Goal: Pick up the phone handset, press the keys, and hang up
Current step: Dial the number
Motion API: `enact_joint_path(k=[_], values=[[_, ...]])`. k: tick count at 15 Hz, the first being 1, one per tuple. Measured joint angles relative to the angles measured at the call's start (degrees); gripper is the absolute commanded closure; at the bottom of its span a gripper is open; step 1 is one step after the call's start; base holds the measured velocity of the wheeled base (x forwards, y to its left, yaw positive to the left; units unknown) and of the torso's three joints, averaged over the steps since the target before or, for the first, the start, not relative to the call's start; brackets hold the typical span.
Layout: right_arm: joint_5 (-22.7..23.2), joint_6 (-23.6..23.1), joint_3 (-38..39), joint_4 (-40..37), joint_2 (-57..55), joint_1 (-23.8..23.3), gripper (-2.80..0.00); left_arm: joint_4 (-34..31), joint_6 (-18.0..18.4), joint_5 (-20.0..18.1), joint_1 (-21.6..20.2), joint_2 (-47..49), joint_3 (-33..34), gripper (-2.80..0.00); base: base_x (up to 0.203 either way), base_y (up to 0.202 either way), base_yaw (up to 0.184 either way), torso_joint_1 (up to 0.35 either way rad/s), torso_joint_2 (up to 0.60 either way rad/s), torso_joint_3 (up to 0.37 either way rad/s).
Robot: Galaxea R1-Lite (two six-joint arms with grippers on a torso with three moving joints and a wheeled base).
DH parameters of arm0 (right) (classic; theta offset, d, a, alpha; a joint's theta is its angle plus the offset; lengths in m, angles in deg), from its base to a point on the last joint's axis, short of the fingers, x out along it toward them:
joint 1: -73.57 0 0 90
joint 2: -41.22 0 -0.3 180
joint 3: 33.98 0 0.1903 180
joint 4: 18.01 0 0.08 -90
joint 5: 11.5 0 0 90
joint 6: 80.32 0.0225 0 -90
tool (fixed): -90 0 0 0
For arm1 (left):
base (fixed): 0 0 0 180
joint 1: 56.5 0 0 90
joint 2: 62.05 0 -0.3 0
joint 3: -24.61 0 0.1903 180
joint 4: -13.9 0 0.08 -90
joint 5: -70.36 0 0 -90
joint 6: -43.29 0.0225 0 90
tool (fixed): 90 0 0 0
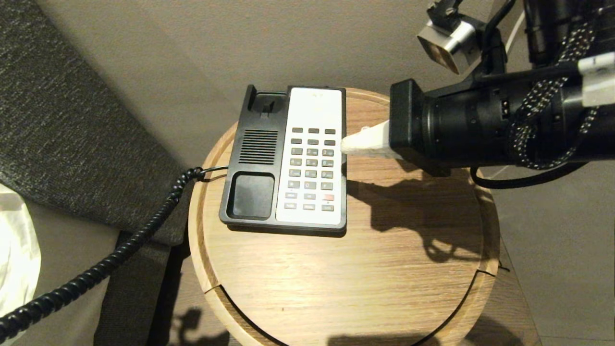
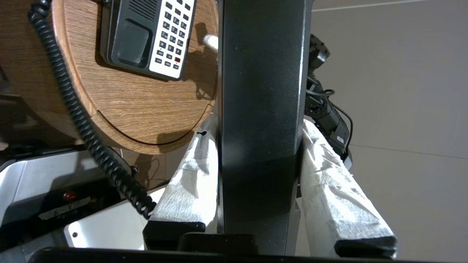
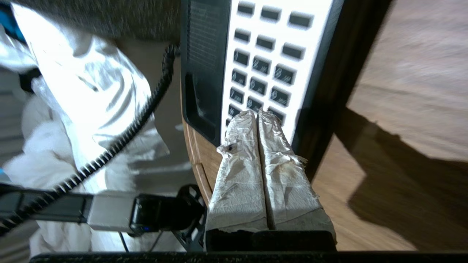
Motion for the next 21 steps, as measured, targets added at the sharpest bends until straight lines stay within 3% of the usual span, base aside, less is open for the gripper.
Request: enact_joint_path(k=[4, 21], values=[[-4.6, -0.4, -0.6, 4.2, -3.2, 0.6, 0.00, -0.4, -0.2, 0.0, -0.3, -0.5, 0.1, 0.00, 0.000, 0.000, 0.000, 0.000, 0.00, 0.000], [-4.9, -0.7, -0.3, 5.9, -6.4, 0.4, 0.00, 0.0, 0.0, 0.0, -0.4, -2.3, 2.3, 0.00, 0.000, 0.000, 0.000, 0.000, 0.00, 0.000]])
